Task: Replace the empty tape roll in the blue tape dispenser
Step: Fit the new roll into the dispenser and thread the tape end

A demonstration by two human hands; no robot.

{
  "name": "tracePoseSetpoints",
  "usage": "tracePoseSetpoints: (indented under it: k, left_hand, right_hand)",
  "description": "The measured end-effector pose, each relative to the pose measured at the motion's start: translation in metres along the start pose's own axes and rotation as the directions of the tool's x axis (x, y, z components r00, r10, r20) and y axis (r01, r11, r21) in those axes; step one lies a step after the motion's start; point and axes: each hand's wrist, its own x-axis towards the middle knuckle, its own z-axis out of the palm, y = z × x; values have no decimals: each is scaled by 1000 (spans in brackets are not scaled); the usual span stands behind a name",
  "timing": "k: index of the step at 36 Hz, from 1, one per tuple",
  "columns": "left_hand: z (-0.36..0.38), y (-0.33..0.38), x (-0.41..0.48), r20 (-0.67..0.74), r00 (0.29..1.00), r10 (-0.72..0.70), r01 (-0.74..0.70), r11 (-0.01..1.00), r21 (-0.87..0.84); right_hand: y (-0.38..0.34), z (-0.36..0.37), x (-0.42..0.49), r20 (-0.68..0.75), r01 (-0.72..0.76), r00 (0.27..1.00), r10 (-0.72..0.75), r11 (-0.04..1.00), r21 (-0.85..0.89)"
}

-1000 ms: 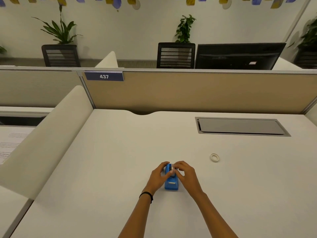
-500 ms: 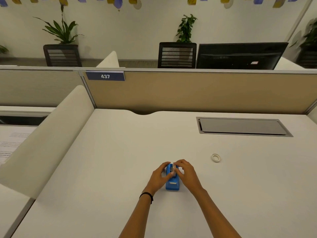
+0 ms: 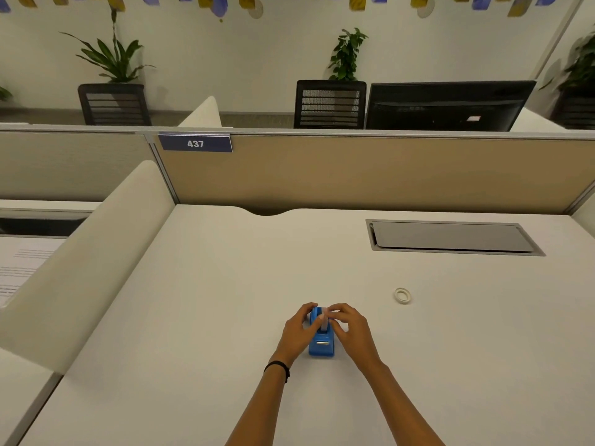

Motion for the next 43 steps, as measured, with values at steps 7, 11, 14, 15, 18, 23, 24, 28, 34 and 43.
tracePoseSetpoints:
  k: [7, 11, 14, 15, 18, 23, 24, 28, 34, 43]
  left_hand:
    - [0, -1, 1, -1, 1000, 15, -15, 1000, 0]
    - [-2, -2, 3, 6, 1000, 28, -28, 1000, 10]
    - [-1, -4, 3, 15, 999, 30, -30, 999, 11]
    - [-2, -4, 3, 19, 999, 29, -30, 1000, 11]
    - [-2, -5, 3, 35, 999, 26, -26, 1000, 1]
    - [-3, -6, 3, 54, 998, 16, -15, 1000, -17]
    - [-3, -6, 3, 57, 998, 17, -16, 1000, -16]
    - [-3, -7, 3, 63, 998, 14, -14, 1000, -9]
    - [-3, -7, 3, 67, 998, 3, -4, 1000, 18]
    - [-4, -4, 0, 62, 998, 9, -11, 999, 33]
  right_hand:
    - [2, 1, -5, -9, 7, 1000, -7, 1000, -5]
    - [3, 2, -4, -9, 13, 1000, -13, 1000, -25]
    - [2, 2, -2, -5, 18, 1000, -19, 999, -49]
    - [2, 2, 0, -2, 21, 1000, -21, 998, -58]
    - [0, 2, 3, 8, 13, 1000, -13, 998, -67]
    - [-4, 0, 6, 26, -13, 1000, 15, 998, -63]
    - [-4, 0, 6, 29, -17, 999, 19, 998, -64]
    - [-6, -2, 6, 22, -47, 999, 48, 998, -47]
    - [-10, -3, 7, 30, -20, 999, 23, 996, -92]
    - [-16, -2, 11, 68, 18, 998, -3, 978, -207]
